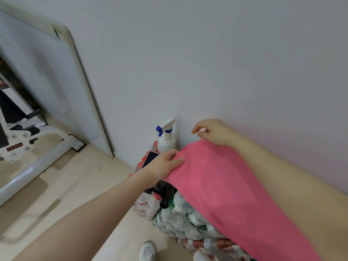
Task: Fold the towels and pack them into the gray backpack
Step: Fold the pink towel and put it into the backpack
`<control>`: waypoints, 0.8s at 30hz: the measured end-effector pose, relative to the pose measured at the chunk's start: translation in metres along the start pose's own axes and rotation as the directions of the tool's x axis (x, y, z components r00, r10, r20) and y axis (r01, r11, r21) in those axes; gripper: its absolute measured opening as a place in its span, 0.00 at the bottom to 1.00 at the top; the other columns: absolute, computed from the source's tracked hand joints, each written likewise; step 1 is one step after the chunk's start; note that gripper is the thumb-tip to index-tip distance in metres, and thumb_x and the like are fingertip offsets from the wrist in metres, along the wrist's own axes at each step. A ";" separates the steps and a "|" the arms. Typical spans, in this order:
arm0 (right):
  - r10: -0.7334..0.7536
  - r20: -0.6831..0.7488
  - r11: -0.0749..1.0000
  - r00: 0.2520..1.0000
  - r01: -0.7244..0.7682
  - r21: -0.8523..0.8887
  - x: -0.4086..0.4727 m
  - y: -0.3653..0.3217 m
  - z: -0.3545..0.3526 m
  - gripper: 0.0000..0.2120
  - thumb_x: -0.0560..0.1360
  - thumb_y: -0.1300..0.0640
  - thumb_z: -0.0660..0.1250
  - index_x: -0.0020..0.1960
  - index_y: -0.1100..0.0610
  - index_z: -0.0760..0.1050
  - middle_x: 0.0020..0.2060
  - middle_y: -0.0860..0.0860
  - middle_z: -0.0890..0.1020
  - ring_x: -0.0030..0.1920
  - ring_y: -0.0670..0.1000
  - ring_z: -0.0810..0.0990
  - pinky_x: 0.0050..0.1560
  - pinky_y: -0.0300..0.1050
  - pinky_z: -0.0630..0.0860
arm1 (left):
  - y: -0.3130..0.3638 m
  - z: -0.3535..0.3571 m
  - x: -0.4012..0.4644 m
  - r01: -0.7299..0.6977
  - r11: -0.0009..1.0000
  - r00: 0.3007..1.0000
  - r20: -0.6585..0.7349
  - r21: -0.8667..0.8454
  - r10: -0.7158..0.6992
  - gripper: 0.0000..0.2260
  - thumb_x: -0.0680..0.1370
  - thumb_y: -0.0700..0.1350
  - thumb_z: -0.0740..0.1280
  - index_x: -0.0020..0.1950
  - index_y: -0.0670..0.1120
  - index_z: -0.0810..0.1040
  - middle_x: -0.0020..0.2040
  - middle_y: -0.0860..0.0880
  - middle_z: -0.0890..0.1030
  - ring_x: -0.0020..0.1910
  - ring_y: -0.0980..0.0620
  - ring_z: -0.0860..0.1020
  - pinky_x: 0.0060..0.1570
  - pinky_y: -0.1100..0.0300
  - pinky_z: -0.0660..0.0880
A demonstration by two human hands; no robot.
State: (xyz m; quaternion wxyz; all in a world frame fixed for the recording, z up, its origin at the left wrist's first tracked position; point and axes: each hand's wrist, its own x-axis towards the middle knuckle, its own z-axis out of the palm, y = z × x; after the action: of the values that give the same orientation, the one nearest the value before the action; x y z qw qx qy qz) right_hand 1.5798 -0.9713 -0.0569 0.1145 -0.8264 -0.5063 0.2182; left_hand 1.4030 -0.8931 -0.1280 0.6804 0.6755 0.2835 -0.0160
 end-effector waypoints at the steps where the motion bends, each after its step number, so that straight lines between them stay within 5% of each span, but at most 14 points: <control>1: -0.047 0.077 0.999 0.996 0.047 0.001 0.002 -0.007 -0.002 0.16 0.75 0.67 0.59 0.59 0.57 0.77 0.54 0.50 0.80 0.45 0.45 0.75 0.47 0.33 0.65 | 0.007 -0.002 -0.003 -0.056 0.998 0.998 -0.017 0.020 0.057 0.03 0.77 0.45 0.64 0.44 0.50 0.76 0.38 0.53 0.77 0.37 0.56 0.75 0.40 0.62 0.73; 5: -0.163 0.419 0.986 0.893 0.155 0.054 0.007 -0.031 -0.001 0.28 0.70 0.75 0.53 0.63 0.54 0.74 0.55 0.42 0.77 0.58 0.43 0.73 0.65 0.43 0.67 | 0.026 -0.005 -0.011 -0.207 0.960 0.968 -0.100 0.189 0.228 0.02 0.77 0.45 0.64 0.46 0.49 0.77 0.37 0.51 0.77 0.36 0.54 0.74 0.41 0.60 0.72; 9: -0.121 0.489 0.992 0.864 0.118 0.037 0.004 -0.036 -0.010 0.22 0.71 0.71 0.59 0.59 0.53 0.76 0.54 0.48 0.80 0.57 0.49 0.76 0.65 0.47 0.69 | 0.032 0.000 -0.018 -0.248 0.921 0.935 -0.173 0.301 0.309 0.05 0.76 0.46 0.65 0.40 0.51 0.72 0.29 0.54 0.67 0.28 0.57 0.64 0.30 0.67 0.62; 12: -0.032 0.323 0.884 0.946 0.178 -0.431 0.003 -0.020 -0.024 0.11 0.72 0.58 0.63 0.52 0.50 0.78 0.47 0.48 0.81 0.54 0.50 0.73 0.62 0.47 0.61 | 0.037 0.002 -0.024 -0.264 0.931 0.945 -0.126 0.251 0.302 0.07 0.77 0.47 0.64 0.39 0.55 0.72 0.29 0.54 0.68 0.26 0.59 0.64 0.31 0.65 0.63; 15: -0.070 0.099 0.730 0.993 0.118 -0.673 -0.009 0.003 -0.041 0.10 0.74 0.57 0.61 0.52 0.52 0.78 0.50 0.52 0.81 0.58 0.54 0.72 0.58 0.47 0.64 | 0.050 0.005 -0.033 -0.249 0.965 0.959 -0.117 0.081 0.257 0.07 0.77 0.47 0.64 0.39 0.54 0.74 0.34 0.48 0.73 0.31 0.54 0.69 0.33 0.62 0.66; 20: 0.044 -0.181 0.833 0.983 -0.136 -0.537 -0.030 0.038 -0.066 0.12 0.75 0.62 0.59 0.55 0.55 0.77 0.54 0.56 0.79 0.56 0.58 0.76 0.51 0.48 0.72 | 0.066 0.000 -0.042 -0.229 0.961 0.971 -0.111 -0.153 0.214 0.07 0.77 0.44 0.65 0.39 0.51 0.76 0.33 0.55 0.78 0.31 0.56 0.76 0.30 0.64 0.71; 24: -0.035 -0.385 0.963 0.922 -0.073 -0.261 -0.026 0.030 -0.060 0.12 0.73 0.67 0.60 0.52 0.61 0.79 0.46 0.59 0.83 0.47 0.59 0.81 0.50 0.48 0.74 | 0.069 -0.010 -0.047 -0.245 0.953 0.961 -0.171 -0.177 0.216 0.08 0.77 0.43 0.64 0.39 0.50 0.76 0.35 0.49 0.77 0.28 0.56 0.73 0.28 0.66 0.69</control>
State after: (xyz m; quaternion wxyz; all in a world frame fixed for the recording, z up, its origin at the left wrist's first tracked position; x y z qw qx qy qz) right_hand 1.6215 -1.0062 -0.0103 0.0960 -0.8659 -0.4906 -0.0191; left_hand 1.3882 -0.8950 -0.0456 0.7180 0.6327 0.2528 0.1424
